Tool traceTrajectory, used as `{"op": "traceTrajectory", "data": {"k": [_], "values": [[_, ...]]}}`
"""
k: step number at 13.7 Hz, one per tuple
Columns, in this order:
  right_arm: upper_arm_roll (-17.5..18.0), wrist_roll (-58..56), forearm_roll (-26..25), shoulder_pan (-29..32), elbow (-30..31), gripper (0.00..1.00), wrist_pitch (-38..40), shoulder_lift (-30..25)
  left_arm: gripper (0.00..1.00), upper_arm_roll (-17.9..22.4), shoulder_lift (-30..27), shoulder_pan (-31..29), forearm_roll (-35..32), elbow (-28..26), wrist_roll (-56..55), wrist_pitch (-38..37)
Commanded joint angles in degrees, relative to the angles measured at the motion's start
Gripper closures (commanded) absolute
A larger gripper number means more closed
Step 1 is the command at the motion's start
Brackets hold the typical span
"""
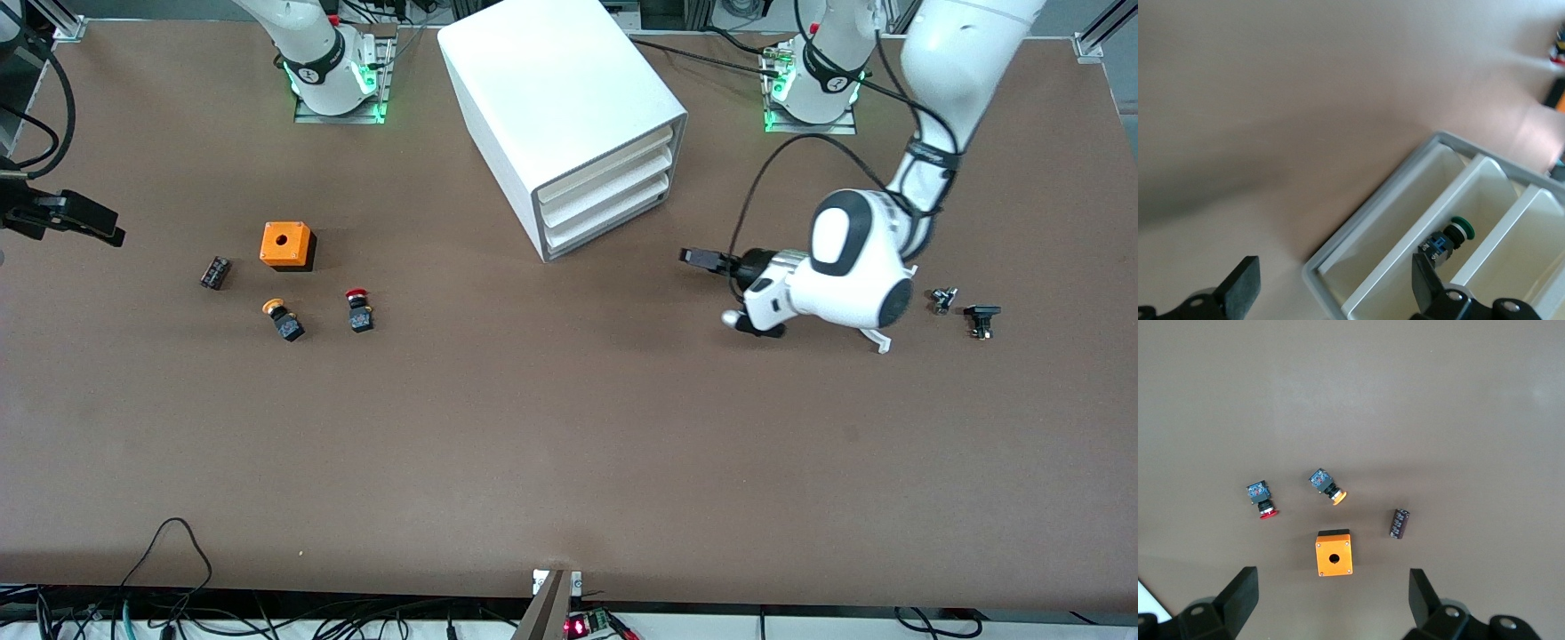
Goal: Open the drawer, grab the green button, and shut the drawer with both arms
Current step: 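Hook the bottom drawer handle with the left gripper and pull it open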
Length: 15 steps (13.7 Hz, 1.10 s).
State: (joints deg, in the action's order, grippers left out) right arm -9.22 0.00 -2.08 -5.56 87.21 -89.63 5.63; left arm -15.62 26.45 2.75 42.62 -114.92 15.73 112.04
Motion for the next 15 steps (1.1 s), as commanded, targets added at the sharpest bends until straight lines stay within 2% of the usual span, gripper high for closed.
{"op": "traceTrajectory", "data": {"k": [1, 5, 7, 9, 11, 15], "values": [[-0.3, -1.0, 0.9, -0.4, 0.5, 0.00, 0.2, 0.2, 0.01, 0.2, 1.7, 3.1, 9.5, -4.2, 11.3, 1.5], [-0.2, -1.1, 0.7, -1.5, 0.6, 0.00, 0.5, 0.8, 0.06, -0.9, 4.3, 5.8, 18.6, -7.9, 17.8, 1.5], [-0.2, -0.9, 0.8, -2.3, 0.6, 0.00, 0.6, 2.6, 0.16, -3.0, 5.2, 6.6, 22.7, -9.3, 17.8, 1.7], [-0.2, -0.9, 0.9, -3.3, 0.5, 0.00, -0.3, 4.6, 0.41, -3.5, 5.1, 6.9, 24.0, -10.5, 17.8, 1.7], [-0.1, -0.6, 2.9, -4.4, 0.3, 0.00, -1.2, 7.4, 1.00, -3.5, 4.9, 6.7, 23.9, -11.1, 18.1, 1.7], [-0.1, 0.2, 3.9, -7.1, 0.8, 0.00, -4.5, 11.0, 1.00, -2.0, 4.4, 5.6, 23.1, -10.1, 17.8, 6.2]]}}
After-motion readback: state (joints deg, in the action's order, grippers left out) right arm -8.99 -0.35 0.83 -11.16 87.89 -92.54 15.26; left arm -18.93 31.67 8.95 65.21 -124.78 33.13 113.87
